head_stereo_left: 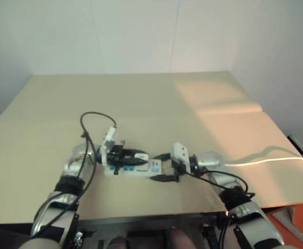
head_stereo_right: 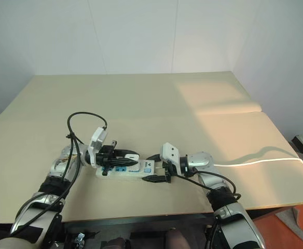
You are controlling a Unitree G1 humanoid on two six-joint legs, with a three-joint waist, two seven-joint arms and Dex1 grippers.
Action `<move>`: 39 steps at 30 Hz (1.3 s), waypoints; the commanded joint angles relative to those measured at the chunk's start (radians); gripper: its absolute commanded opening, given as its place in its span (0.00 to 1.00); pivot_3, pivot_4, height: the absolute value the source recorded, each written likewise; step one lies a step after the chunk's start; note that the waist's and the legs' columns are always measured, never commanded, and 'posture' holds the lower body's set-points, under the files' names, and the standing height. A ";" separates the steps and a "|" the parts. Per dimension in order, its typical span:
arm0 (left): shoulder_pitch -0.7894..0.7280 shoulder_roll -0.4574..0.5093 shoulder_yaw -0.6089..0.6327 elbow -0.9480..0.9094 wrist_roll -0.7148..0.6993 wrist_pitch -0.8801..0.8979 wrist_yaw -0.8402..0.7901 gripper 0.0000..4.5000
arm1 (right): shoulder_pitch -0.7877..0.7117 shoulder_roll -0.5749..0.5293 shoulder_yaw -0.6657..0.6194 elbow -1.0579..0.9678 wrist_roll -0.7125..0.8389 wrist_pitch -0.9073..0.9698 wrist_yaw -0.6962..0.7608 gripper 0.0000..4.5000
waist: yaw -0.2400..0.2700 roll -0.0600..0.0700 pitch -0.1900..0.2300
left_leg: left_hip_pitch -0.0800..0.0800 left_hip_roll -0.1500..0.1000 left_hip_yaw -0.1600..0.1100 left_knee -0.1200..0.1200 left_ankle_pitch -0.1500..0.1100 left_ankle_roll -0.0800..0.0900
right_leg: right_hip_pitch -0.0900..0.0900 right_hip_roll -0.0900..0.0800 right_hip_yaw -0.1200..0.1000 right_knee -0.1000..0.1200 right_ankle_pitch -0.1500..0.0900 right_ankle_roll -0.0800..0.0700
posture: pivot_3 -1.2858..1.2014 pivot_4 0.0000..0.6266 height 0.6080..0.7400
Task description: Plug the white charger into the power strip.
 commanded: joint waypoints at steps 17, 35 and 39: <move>0.037 -0.015 -0.026 0.077 0.078 -0.202 0.022 0.23 | 0.028 0.016 0.040 -0.010 -0.018 -0.013 0.004 0.76 | 0.006 0.000 -0.003 | 0.002 0.000 0.000 0.000 0.000 0.000 | 0.003 0.000 0.000 -0.001 0.000 0.000 | 0.52 0.24 1.00; 0.066 -0.006 -0.046 0.177 0.118 -0.280 0.003 0.23 | 0.043 0.011 0.042 -0.019 -0.021 -0.054 0.006 0.76 | 0.004 0.003 -0.010 | 0.016 0.000 0.000 -0.005 0.000 0.000 | 0.018 0.000 -0.001 -0.007 -0.005 0.007 | 0.52 0.24 1.00; 0.064 -0.005 -0.053 0.196 0.130 -0.295 0.002 0.23 | 0.043 0.010 0.042 -0.019 -0.025 -0.058 0.001 0.76 | 0.005 0.005 -0.012 | 0.016 0.000 0.000 -0.005 0.000 0.000 | 0.019 0.000 -0.001 -0.007 -0.005 0.008 | 0.52 0.24 1.00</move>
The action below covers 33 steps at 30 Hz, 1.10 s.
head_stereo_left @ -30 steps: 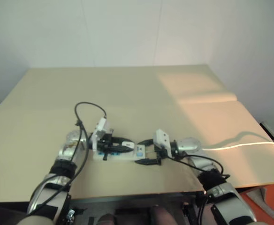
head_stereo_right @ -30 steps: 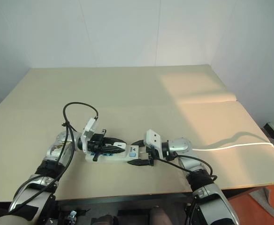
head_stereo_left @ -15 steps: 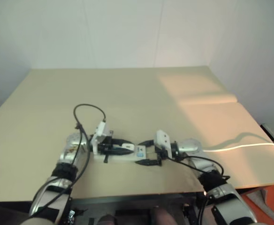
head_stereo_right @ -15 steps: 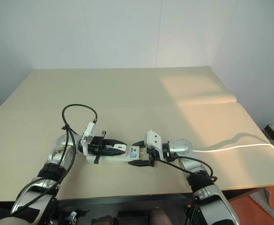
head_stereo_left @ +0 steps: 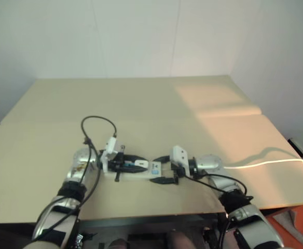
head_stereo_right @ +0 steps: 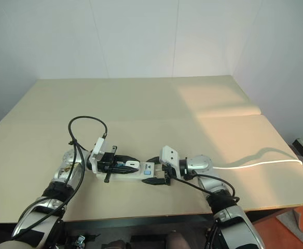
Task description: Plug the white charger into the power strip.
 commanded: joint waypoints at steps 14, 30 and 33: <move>0.013 -0.007 0.039 0.093 0.077 -0.029 0.018 1.00 | 0.016 0.014 0.046 -0.010 -0.019 -0.043 0.018 0.76 | -0.002 0.005 -0.005 | 0.000 0.000 0.000 -0.001 0.000 0.000 | 0.000 0.000 0.000 -0.002 -0.001 0.001 | 0.52 0.24 1.00; 0.034 0.340 0.172 -0.343 -0.090 0.159 -0.004 1.00 | 0.004 0.000 0.018 -0.053 0.013 0.057 0.008 0.97 | -0.004 0.004 0.001 | -0.003 0.003 0.000 -0.002 0.000 0.000 | -0.004 0.002 0.000 -0.004 0.000 0.000 | 0.52 0.24 1.00; 0.046 0.390 0.205 -0.375 -0.098 0.185 -0.004 1.00 | 0.002 -0.013 0.002 -0.085 0.032 0.084 0.009 0.99 | 0.001 0.004 0.006 | -0.005 0.002 0.000 -0.002 0.000 0.000 | -0.005 0.001 0.000 -0.004 0.000 0.000 | 0.52 0.24 1.00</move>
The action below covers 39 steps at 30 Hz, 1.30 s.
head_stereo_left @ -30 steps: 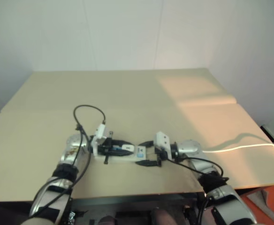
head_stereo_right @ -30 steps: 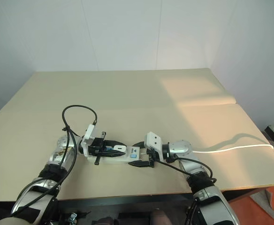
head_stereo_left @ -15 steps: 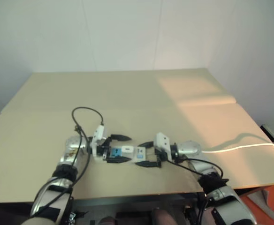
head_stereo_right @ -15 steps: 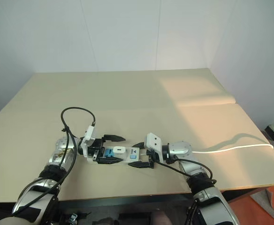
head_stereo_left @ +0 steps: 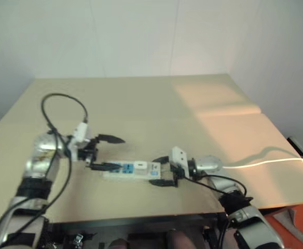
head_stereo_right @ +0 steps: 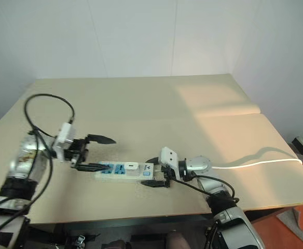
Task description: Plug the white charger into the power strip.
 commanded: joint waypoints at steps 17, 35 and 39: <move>0.344 0.255 0.190 -0.259 -0.056 0.052 -0.003 1.00 | 0.228 -0.461 -0.290 -0.526 0.225 0.093 0.123 0.99 | 0.034 -0.001 0.008 | -0.018 -0.002 0.001 0.002 0.000 0.000 | -0.016 -0.004 -0.002 -0.001 0.001 -0.001 | 0.52 0.24 1.00; 0.360 0.263 0.253 -0.232 -0.078 0.084 0.003 1.00 | 0.455 -0.561 -0.434 -0.776 0.307 0.230 -0.056 0.99 | 0.045 -0.003 0.012 | -0.017 -0.001 0.003 0.002 0.000 0.000 | -0.016 -0.003 0.000 -0.001 0.000 0.000 | 0.52 0.24 1.00; 0.361 0.312 0.236 -0.176 -0.060 0.074 -0.003 1.00 | 0.458 -0.557 -0.439 -0.817 0.322 0.278 -0.093 0.99 | 0.046 -0.003 0.012 | -0.017 0.000 0.003 0.002 0.000 0.000 | -0.016 -0.003 -0.001 -0.001 0.000 0.000 | 0.52 0.24 1.00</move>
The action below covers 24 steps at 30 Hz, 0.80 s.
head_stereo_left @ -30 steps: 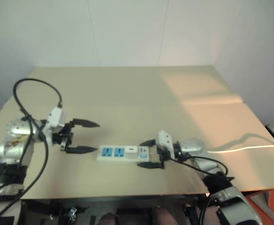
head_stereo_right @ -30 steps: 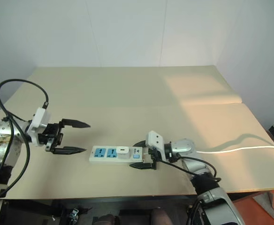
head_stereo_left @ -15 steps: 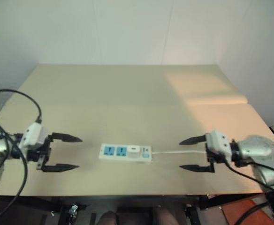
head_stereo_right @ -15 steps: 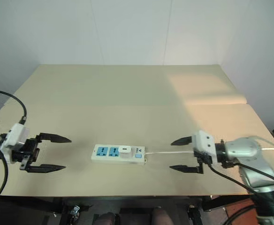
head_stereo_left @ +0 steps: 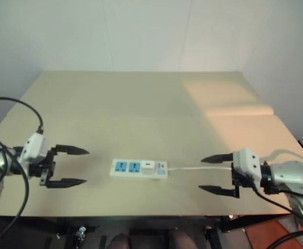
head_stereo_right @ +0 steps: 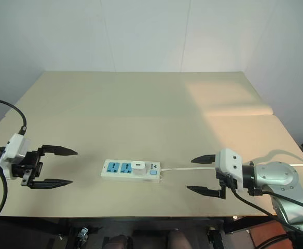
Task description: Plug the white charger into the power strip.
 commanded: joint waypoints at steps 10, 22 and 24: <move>0.073 0.092 0.102 -0.021 -0.086 0.071 -0.007 1.00 | 0.021 0.002 -0.051 -0.071 0.077 0.044 -0.052 0.99 | 0.005 -0.001 0.001 | 0.000 0.000 0.000 0.000 0.000 0.000 | 0.000 0.000 0.000 0.000 0.000 0.000 | 0.52 0.24 1.00; 0.098 0.049 0.149 -0.083 -0.089 0.111 0.037 1.00 | 0.036 -0.030 -0.080 -0.065 0.110 0.056 -0.015 0.99 | 0.007 -0.001 0.001 | 0.000 0.000 0.000 0.000 0.000 0.000 | 0.000 0.000 0.000 0.000 0.000 0.000 | 0.52 0.24 1.00; 0.118 0.038 0.158 -0.100 -0.088 0.108 0.043 1.00 | 0.024 -0.034 -0.076 -0.049 0.105 0.055 -0.009 0.99 | 0.004 -0.001 0.001 | 0.000 0.000 0.000 0.000 0.000 0.000 | 0.000 0.000 0.000 0.000 0.000 0.000 | 0.52 0.24 1.00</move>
